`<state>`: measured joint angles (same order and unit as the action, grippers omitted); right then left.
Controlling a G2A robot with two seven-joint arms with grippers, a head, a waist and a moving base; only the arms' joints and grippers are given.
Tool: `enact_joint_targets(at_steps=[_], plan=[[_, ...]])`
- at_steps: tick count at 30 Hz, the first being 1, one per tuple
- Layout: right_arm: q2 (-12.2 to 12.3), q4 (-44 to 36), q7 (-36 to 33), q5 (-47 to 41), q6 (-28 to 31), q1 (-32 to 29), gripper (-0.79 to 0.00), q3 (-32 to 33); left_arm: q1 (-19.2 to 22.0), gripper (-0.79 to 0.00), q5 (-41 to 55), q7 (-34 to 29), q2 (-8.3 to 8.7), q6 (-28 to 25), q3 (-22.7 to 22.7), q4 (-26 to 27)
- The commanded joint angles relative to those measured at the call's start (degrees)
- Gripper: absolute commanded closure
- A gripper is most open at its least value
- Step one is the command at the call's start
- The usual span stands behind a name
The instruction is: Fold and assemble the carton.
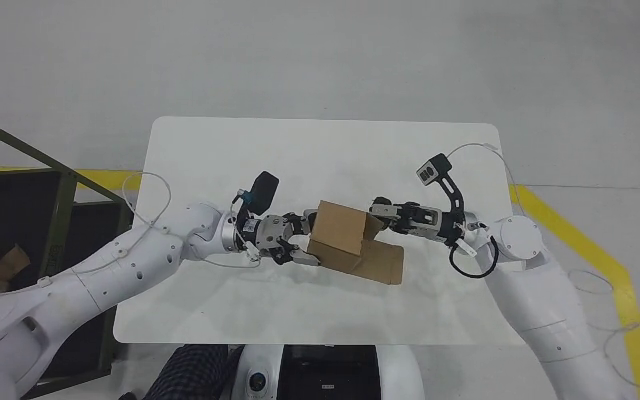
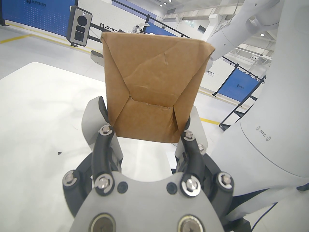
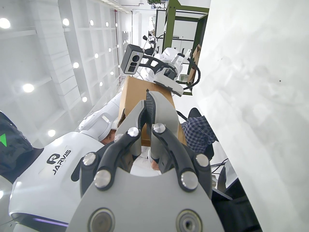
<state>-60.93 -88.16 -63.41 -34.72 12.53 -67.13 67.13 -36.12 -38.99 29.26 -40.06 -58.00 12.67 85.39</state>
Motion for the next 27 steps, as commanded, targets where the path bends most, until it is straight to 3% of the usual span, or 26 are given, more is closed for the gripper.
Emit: enact_joint_targets(at_steps=[1,13,20,27], plan=[[0.1,-0.7,-0.5,0.0,0.1,-0.4,0.0,0.2,0.1,-0.462,0.0,0.2,0.05,0.0,-0.1,-0.2],[0.4,-5.5,0.0,1.6,-0.6,-3.0,0.0,1.3,0.5,-0.453,-0.4,1.4,0.51,0.0,-0.2,-0.5],[1.1,-6.9,6.9,3.8,-2.6,-6.5,0.0,6.0,1.0,-0.459,-1.6,-0.2,0.66,0.0,0.2,-2.4],[1.7,-10.8,6.6,5.1,-3.8,-10.7,0.0,8.4,-0.4,-0.502,-4.4,4.0,1.42,0.0,0.3,-2.9]])
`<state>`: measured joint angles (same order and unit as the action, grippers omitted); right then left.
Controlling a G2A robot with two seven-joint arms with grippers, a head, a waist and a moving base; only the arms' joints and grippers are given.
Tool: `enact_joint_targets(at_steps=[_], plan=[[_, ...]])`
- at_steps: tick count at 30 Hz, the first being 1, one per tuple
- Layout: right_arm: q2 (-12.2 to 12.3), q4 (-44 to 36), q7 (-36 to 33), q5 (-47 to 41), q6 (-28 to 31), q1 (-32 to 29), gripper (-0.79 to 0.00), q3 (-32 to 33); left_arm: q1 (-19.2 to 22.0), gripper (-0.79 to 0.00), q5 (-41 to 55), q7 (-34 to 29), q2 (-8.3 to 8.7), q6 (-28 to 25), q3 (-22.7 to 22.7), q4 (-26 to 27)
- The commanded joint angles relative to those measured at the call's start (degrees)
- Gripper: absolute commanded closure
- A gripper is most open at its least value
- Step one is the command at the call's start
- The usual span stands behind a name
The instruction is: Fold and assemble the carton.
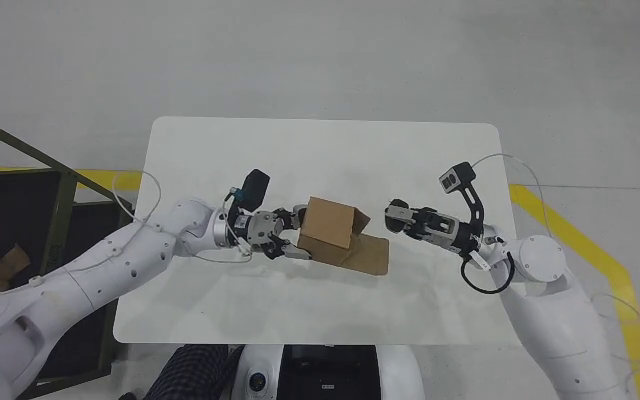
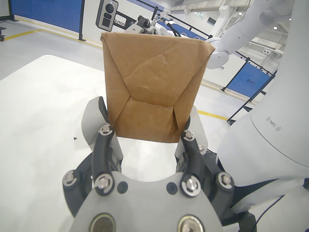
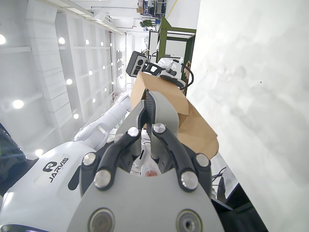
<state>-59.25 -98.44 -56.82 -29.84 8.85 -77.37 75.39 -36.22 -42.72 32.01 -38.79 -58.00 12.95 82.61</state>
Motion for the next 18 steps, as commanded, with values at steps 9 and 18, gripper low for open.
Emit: enact_joint_targets(at_steps=[9,18], plan=[[0.4,-3.0,-0.7,0.2,-0.1,-3.0,0.0,1.6,-1.2,-0.351,-6.8,7.4,0.85,0.0,0.7,-0.9],[0.7,-7.1,-1.8,-0.9,0.9,-5.3,0.0,3.0,-1.2,-0.259,-6.8,7.4,0.85,0.0,0.7,-0.9]])
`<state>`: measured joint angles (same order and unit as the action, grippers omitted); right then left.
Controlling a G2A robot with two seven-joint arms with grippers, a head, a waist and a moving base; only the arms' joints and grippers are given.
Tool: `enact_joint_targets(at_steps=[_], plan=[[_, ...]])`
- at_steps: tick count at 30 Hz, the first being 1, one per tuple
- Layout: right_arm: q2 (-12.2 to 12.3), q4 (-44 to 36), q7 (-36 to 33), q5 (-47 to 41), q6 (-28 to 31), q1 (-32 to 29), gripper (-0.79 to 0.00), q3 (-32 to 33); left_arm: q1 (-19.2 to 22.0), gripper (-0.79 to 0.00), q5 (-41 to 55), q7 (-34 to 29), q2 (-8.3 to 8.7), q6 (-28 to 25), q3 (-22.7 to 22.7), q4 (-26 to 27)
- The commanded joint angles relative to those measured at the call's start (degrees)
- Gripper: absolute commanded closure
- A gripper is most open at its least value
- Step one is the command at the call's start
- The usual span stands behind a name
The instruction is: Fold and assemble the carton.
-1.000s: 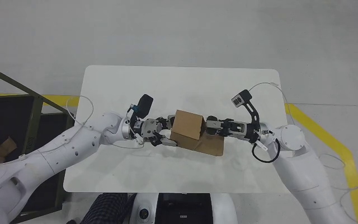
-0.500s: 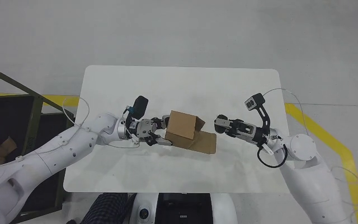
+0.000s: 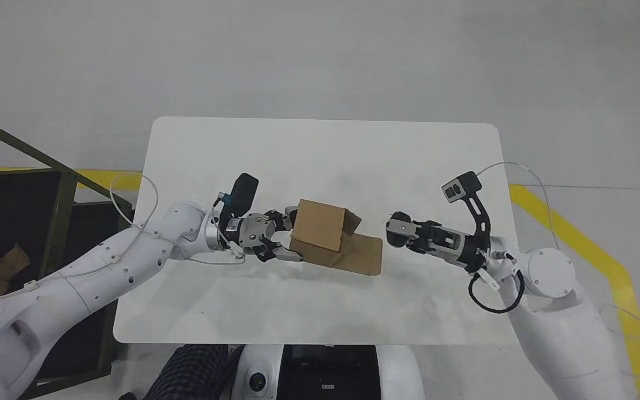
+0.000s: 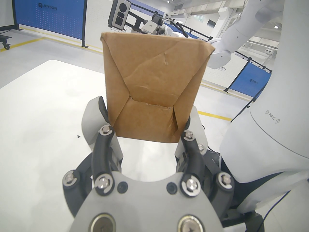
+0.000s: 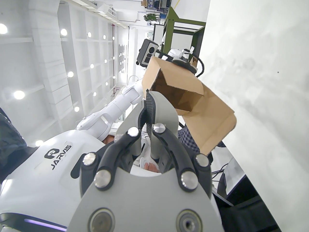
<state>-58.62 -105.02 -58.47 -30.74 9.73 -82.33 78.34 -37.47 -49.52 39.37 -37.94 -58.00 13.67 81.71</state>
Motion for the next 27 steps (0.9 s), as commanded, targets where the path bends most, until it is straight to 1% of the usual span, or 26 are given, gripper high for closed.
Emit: enact_joint_targets(at_steps=[1,2,3,4,6,10,12,14,17,20,23,27], plan=[[0.1,-1.1,-0.2,0.1,0.1,-0.7,0.0,0.1,0.0,-0.206,0.0,0.0,0.0,0.0,0.0,0.0],[0.1,-1.4,-0.2,0.1,0.1,-1.1,0.0,0.1,0.0,-0.185,0.0,0.0,0.0,0.0,0.0,0.0],[0.1,-1.8,-0.2,0.2,0.1,-1.4,0.0,0.1,0.0,-0.095,0.0,0.0,0.0,0.0,0.0,0.0],[0.1,-2.1,-0.3,0.3,0.1,-1.7,0.0,0.1,0.0,-0.025,0.0,0.0,0.0,0.0,0.0,0.0],[0.1,-2.4,-0.3,0.2,0.0,-2.1,0.0,0.0,0.0,0.0,0.0,0.0,0.0,0.0,0.0,0.0],[0.2,-2.3,-0.4,0.0,0.2,-2.5,0.0,0.0,0.0,0.0,0.0,0.0,0.0,0.0,0.0,0.0],[0.2,-2.0,-0.6,-0.1,0.3,-2.7,0.0,0.2,-1.1,0.0,1.0,-0.6,-0.18,1.4,0.5,0.4],[0.3,-1.7,-0.6,-0.1,0.4,-2.9,0.0,0.6,-1.9,0.0,0.4,-0.4,-0.38,1.6,1.4,0.2],[0.3,-1.4,-0.5,-0.4,0.5,-3.2,0.0,1.4,-3.0,0.0,-3.6,2.7,-0.79,1.6,2.9,-0.3],[0.4,-1.1,-0.3,-0.9,0.8,-3.6,0.0,2.1,-4.2,0.0,-10.4,8.8,-1.34,1.9,4.2,-1.6],[0.5,-0.6,-0.3,-1.2,1.1,-3.9,0.0,2.7,-5.2,0.0,-16.2,11.5,-1.97,4.6,4.7,-2.1],[0.5,0.4,-0.6,-1.6,1.2,-3.8,0.0,3.1,-5.5,0.0,-21.1,13.4,-2.68,6.5,4.4,-3.0]])
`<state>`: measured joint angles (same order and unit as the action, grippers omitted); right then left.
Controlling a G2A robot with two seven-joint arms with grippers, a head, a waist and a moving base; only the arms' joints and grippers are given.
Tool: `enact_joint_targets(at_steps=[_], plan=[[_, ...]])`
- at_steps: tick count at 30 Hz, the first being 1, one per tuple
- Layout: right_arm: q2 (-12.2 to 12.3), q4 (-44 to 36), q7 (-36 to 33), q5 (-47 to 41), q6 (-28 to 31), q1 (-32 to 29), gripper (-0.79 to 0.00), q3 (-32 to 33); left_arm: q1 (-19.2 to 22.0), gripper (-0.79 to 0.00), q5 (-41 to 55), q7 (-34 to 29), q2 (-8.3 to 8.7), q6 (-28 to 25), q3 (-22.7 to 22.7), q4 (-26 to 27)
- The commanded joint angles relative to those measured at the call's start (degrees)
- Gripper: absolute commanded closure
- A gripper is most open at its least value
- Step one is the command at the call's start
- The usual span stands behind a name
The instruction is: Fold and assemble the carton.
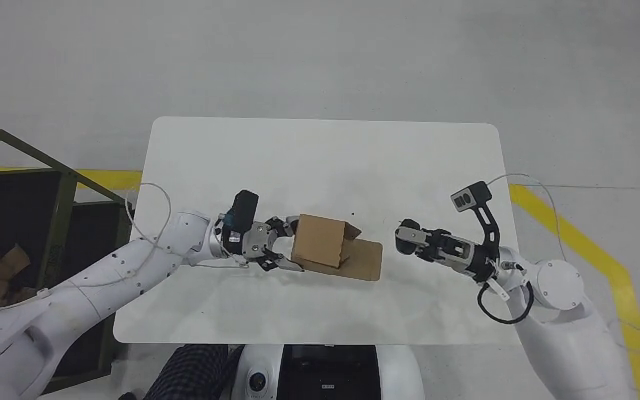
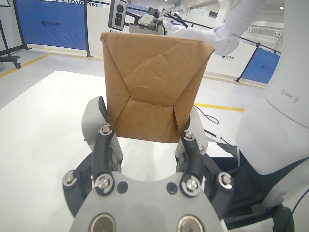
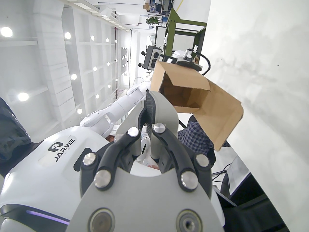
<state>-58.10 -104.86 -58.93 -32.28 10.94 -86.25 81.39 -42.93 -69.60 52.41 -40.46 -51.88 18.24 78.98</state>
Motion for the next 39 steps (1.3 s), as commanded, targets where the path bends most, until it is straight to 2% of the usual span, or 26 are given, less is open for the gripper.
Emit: enact_joint_targets(at_steps=[1,7,12,17,21,28,39], plan=[[0.0,0.5,-0.2,-0.1,0.0,0.2,0.0,0.0,0.2,0.0,-1.8,0.7,-0.31,0.7,-0.4,-0.5],[-0.1,2.5,0.1,3.5,-0.4,1.8,0.0,-1.9,1.3,-0.003,-3.6,2.8,-1.07,2.8,-1.9,-1.4],[-0.6,4.7,4.7,6.7,-0.9,3.9,0.0,-4.6,2.2,-0.055,-4.4,4.4,-1.52,4.4,-4.0,-0.9],[-0.7,5.6,6.3,9.4,-1.8,5.2,0.0,-5.9,2.2,-0.126,-4.4,4.4,-1.52,4.4,-4.0,-0.9],[-0.7,5.7,7.5,10.1,-1.8,5.7,0.0,-5.7,2.2,-0.148,-4.4,4.4,-1.52,4.4,-4.0,-0.9],[-1.1,4.5,7.5,11.6,-1.9,7.2,0.0,-8.2,2.2,-0.083,-4.4,4.4,-1.52,4.4,-4.0,-0.9],[-1.4,1.3,6.2,13.5,-1.8,6.4,0.0,-12.0,2.2,-0.095,-4.4,4.4,-1.52,4.4,-4.0,-0.9]])
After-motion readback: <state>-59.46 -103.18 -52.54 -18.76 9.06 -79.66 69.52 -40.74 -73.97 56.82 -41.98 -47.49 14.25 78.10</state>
